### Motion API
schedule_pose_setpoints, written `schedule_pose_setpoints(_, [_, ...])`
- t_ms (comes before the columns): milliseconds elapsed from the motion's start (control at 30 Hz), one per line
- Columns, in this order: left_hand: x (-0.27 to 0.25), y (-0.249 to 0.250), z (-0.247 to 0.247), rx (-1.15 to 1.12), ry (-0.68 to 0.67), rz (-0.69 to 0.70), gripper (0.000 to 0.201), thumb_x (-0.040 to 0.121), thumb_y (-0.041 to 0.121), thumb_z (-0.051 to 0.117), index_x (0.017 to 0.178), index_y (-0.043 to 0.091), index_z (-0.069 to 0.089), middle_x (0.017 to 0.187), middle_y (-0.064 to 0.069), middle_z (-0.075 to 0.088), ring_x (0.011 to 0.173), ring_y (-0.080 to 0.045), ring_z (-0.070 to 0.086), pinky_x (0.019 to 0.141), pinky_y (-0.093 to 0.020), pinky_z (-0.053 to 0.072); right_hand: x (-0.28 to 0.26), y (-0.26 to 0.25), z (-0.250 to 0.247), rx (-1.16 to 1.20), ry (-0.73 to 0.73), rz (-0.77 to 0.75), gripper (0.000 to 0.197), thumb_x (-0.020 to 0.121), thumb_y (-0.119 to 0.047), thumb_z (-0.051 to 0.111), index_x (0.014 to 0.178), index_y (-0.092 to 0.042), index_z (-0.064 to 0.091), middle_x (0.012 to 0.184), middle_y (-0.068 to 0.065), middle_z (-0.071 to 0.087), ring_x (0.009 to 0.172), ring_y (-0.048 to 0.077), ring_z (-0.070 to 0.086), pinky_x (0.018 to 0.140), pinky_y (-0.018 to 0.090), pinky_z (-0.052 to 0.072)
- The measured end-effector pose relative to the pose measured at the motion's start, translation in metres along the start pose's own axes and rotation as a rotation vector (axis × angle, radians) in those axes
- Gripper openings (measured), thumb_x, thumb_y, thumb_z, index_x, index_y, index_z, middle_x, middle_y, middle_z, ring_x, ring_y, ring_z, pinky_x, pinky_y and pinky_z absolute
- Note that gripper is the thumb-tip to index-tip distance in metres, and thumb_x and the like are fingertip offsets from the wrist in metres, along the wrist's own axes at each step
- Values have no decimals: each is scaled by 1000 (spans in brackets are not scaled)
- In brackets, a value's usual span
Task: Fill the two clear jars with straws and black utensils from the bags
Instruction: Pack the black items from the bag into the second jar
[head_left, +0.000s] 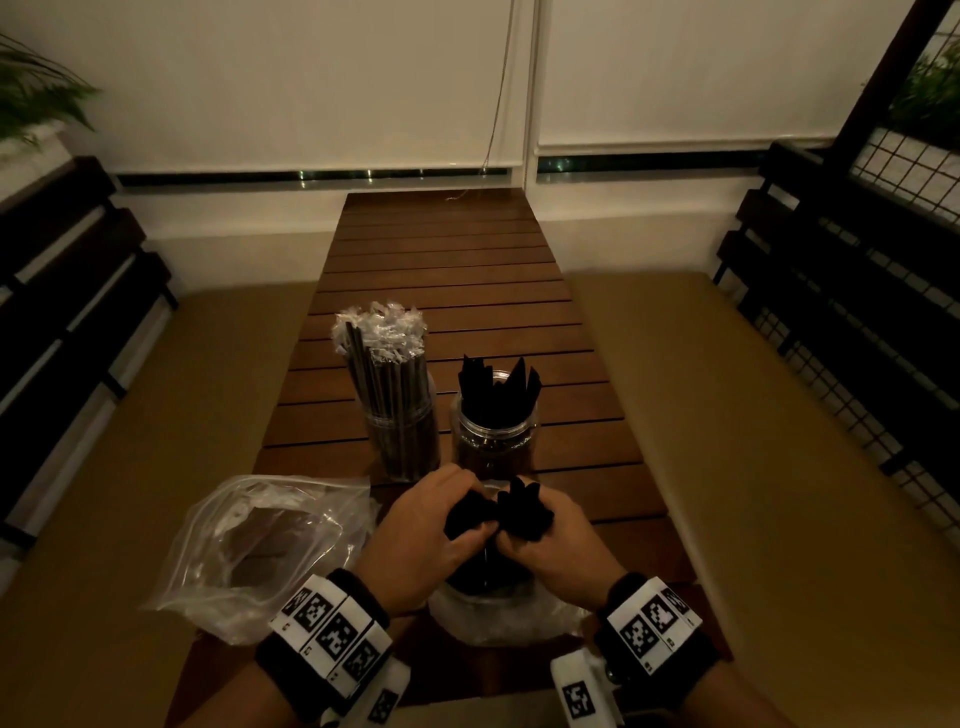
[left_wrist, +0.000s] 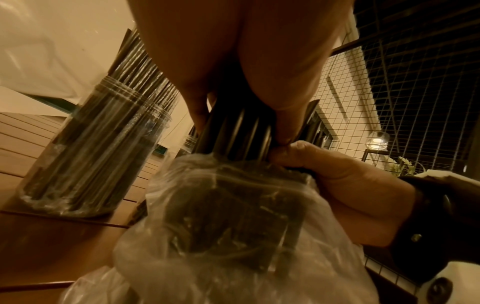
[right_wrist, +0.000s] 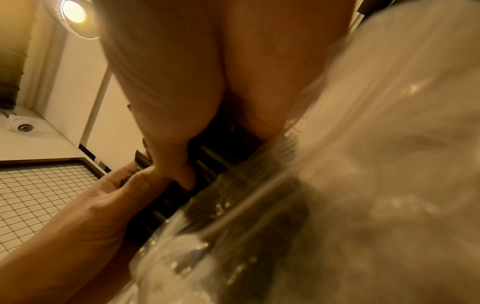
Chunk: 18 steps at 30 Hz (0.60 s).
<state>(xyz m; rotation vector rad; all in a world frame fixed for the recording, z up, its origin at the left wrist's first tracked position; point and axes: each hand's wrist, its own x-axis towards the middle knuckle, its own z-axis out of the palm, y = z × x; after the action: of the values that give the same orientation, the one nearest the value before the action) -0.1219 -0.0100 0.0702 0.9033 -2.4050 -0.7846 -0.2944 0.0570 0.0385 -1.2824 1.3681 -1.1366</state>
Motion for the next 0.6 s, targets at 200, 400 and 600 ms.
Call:
schedule_pose_setpoints(200, [3,1,1,-13,-9,7,16,84,30,67,96,22,59,96,16,53,91,2,51,78,-15,46,-3,-2,-1,23,48,-13,25,83,-7,70,90,-31,67,88,-5,70,87,11,68,77,26,54])
schedule_pose_setpoints(400, [3,-5,-1,-33,5,-4,24,82,48,51,93,27,57,94,19,51,89,1,52,77,-18,48,9,-25,-15,194,361,64,14,88,-6,71,99,-12,65,91,4,74,89,14,73,78,27,58])
schedule_pose_setpoints(600, [3,-5,0,-21,9,-30,20,84,45,54,94,29,57,96,18,51,94,1,51,79,-17,49,46,-86,-64,424,489,-116,13,94,-11,63,107,-10,61,83,-3,76,87,19,73,83,38,60])
